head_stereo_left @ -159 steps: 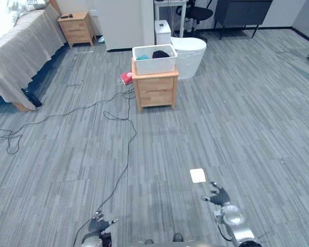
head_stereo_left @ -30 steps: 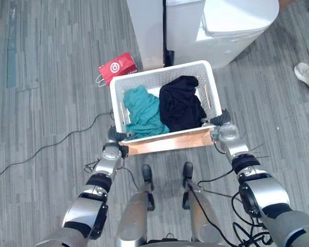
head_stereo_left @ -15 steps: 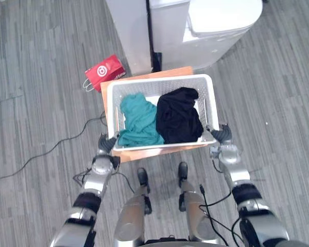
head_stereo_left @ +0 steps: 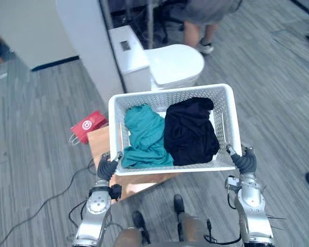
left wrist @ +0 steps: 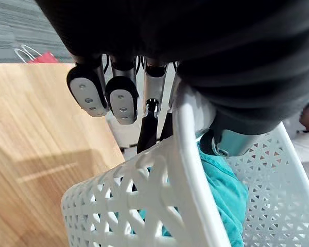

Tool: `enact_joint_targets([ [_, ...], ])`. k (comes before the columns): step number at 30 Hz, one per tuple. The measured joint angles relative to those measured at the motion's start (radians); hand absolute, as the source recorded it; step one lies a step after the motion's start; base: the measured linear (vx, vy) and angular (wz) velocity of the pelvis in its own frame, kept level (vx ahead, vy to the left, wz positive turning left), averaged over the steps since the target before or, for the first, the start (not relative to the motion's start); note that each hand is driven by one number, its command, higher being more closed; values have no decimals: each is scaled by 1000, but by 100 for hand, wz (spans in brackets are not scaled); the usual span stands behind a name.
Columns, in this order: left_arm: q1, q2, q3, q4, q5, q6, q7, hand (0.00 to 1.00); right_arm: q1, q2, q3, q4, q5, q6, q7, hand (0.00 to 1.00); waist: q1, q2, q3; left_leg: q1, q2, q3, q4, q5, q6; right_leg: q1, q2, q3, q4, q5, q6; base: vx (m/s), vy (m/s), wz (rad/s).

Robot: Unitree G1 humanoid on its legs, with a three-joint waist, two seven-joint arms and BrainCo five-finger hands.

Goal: Pick up the laundry basket with both hands and put the clothes into the washing machine.

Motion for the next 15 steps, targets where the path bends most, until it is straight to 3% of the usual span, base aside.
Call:
enact_joint_targets([
  [1,-1,2,1,0,0,1,0,100,-5,2,0,7,0,0,0,100,-2,3,-4,4,12,36,0,0,0,-18,-25,-131,27,-14,-23,-22,21,-180],
  [2,-1,4,13,0,0,4,0,100,-18,8,-1,31,0,0,0,100,-3,-2,-7,27,31,116,1,-1,-2,-43,-75,-388,103,-41,-56,14,-15,-193],
  [3,0,3,21,1,6,14,0,100,-26,16,2,55,0,0,0,100,-1,-9,-14,60,46,191,16,-13,-21,-33,-109,-564,165,-71,-93,34,-49,-192],
  [4,0,3,22,1,6,20,0,100,-26,20,2,64,0,0,0,100,-1,-15,-17,78,51,224,31,-23,-36,-18,-118,-618,181,-72,-96,89,-124,-192],
  [5,4,-2,30,2,6,23,1,100,-31,19,9,84,1,0,0,100,-1,-15,-21,110,78,279,87,-57,-63,0,-103,-614,175,-20,-27,151,-175,-189],
  [6,5,-4,35,11,6,23,1,100,-39,16,17,96,1,0,0,100,-1,1,-23,123,144,304,187,-89,-65,-4,-49,-539,168,-19,-24,171,-191,-191],
  [7,5,-5,36,17,7,23,1,100,-37,14,20,100,1,0,0,100,-1,5,-25,124,180,301,260,-100,-49,-4,-27,-505,166,-24,-29,182,-160,-199],
  [8,14,-10,36,25,7,24,1,100,-37,3,29,112,1,1,1,100,12,18,-31,113,278,272,445,-111,23,2,32,-434,157,-39,-41,179,-139,-208],
  [9,20,-19,36,38,7,25,0,100,-37,-18,41,115,1,3,1,100,28,38,-34,48,368,157,651,-95,187,18,96,-364,143,-52,-60,201,-139,-213],
  [10,21,-27,36,47,7,25,0,100,-43,-28,43,115,1,4,1,100,34,49,-34,7,378,62,725,-97,225,25,126,-326,138,-53,-70,198,-77,-220],
  [11,21,-44,36,62,6,25,0,100,-64,-62,50,120,1,10,0,100,53,66,-33,-88,304,-173,785,-130,175,39,165,-251,123,-53,-83,168,-3,-177],
  [12,21,-57,38,66,6,25,2,100,-77,-78,56,126,1,15,0,100,59,68,-32,-136,239,-281,786,-147,145,49,178,-216,112,-51,-86,148,47,-224],
  [13,22,-69,39,72,6,27,4,100,-96,-98,60,138,1,21,0,100,79,67,-30,-209,116,-444,744,-174,103,83,190,-148,78,-43,-99,168,61,-208],
  [14,26,-75,37,72,6,27,7,100,-101,-111,64,144,1,21,0,100,99,67,-29,-260,29,-545,654,-180,84,121,191,-105,39,-40,-104,201,93,-202],
  [15,26,-80,36,72,6,26,9,100,-101,-117,69,143,1,20,0,100,108,69,-27,-283,1,-580,598,-175,74,139,192,-86,19,-39,-103,236,145,-192],
])
